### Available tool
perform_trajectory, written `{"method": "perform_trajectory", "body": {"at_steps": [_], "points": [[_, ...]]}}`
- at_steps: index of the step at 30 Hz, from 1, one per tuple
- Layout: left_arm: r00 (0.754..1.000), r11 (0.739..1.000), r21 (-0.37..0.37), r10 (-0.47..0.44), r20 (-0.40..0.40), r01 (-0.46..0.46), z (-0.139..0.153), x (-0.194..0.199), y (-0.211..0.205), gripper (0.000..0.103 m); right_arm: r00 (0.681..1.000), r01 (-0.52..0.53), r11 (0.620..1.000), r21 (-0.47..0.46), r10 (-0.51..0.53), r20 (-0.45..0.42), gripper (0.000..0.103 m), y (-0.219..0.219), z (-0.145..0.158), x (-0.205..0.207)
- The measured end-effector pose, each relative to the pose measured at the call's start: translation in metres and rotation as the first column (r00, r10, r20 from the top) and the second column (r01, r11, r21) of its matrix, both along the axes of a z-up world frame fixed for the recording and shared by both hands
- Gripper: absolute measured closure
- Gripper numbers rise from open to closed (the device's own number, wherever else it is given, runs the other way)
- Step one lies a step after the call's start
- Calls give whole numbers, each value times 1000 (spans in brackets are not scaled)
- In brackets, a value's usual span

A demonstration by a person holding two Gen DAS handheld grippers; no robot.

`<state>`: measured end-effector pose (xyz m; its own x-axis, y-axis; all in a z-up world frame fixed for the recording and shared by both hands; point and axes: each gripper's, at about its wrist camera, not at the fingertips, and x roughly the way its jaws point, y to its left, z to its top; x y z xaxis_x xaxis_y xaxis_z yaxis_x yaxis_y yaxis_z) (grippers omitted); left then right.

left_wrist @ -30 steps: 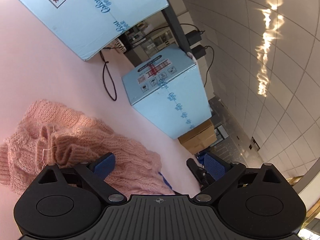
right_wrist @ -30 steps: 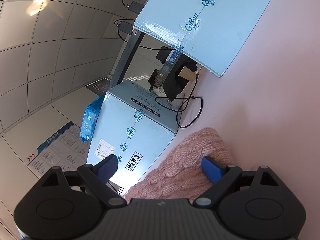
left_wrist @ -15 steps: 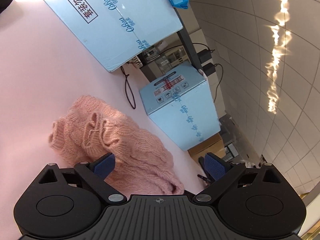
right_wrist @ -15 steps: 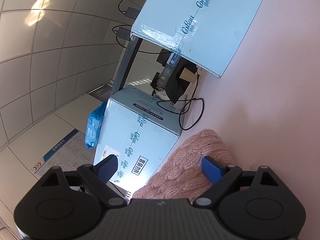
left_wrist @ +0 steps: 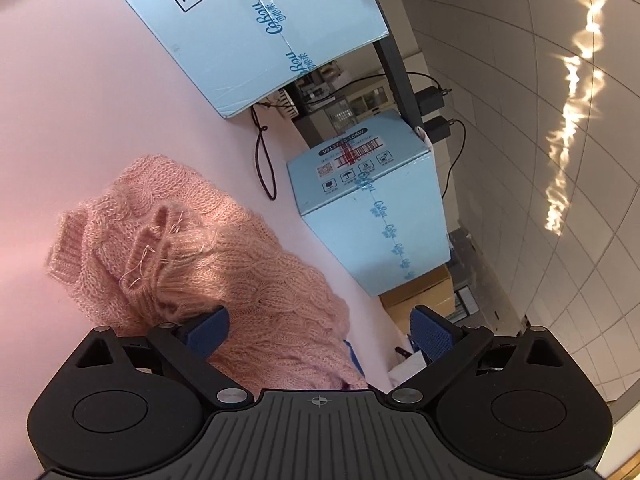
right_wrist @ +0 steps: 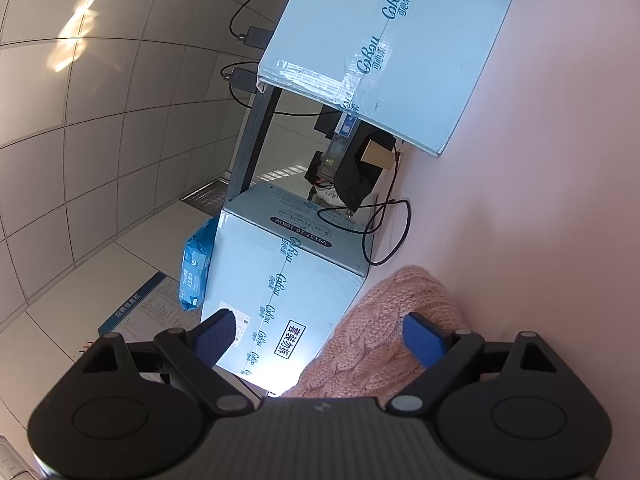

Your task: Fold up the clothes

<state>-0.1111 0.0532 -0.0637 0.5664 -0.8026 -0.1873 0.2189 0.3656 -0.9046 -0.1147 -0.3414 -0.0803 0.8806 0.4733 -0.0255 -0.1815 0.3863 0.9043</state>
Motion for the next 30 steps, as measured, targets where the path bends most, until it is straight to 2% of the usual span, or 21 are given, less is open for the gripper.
{"method": "perform_trajectory", "body": {"at_steps": [6, 10, 14, 17, 19, 21, 22, 25, 28, 30], "points": [[997, 996, -67, 48, -68, -53, -14, 16, 15, 4, 1000, -2, 1000, 3, 2, 3, 11, 0, 1, -1], [996, 997, -26, 72, -52, -73, -8, 22, 13, 4, 1000, -4, 1000, -3, 4, 3, 11, 0, 1, -1], [993, 993, -31, 110, -50, -112, -2, 21, 19, 4, 1000, -6, 1000, -5, 6, 4, 11, 0, 1, -1], [982, 984, 45, 166, 90, -171, 22, 5, 17, 4, 1000, -9, 1000, -6, 9, 3, 11, -1, 1, 0], [956, 977, 90, 165, 243, -191, 48, -7, 9, 4, 1000, -7, 1000, -10, 7, 2, 11, -1, 2, 0], [945, 986, 79, 113, 308, -144, 66, -6, -4, 4, 1000, -6, 1000, -14, 6, 1, 10, 0, 2, 0], [945, 991, 70, 83, 315, -111, 72, -1, -13, 4, 1000, -5, 1000, -14, 5, 1, 10, 0, 2, 0], [958, 993, 97, 34, 284, -64, 71, 18, -38, 4, 1000, -1, 1000, 15, 1, 7, 10, -2, -1, -1], [980, 983, 176, 17, 197, -53, 46, 40, -52, 4, 1000, 2, 1000, 27, -3, 10, 10, -3, -2, -2], [989, 987, 155, 23, 149, -47, 29, 49, -49, 4, 1000, 2, 1000, 16, -2, 10, 10, -2, -1, -1]]}}
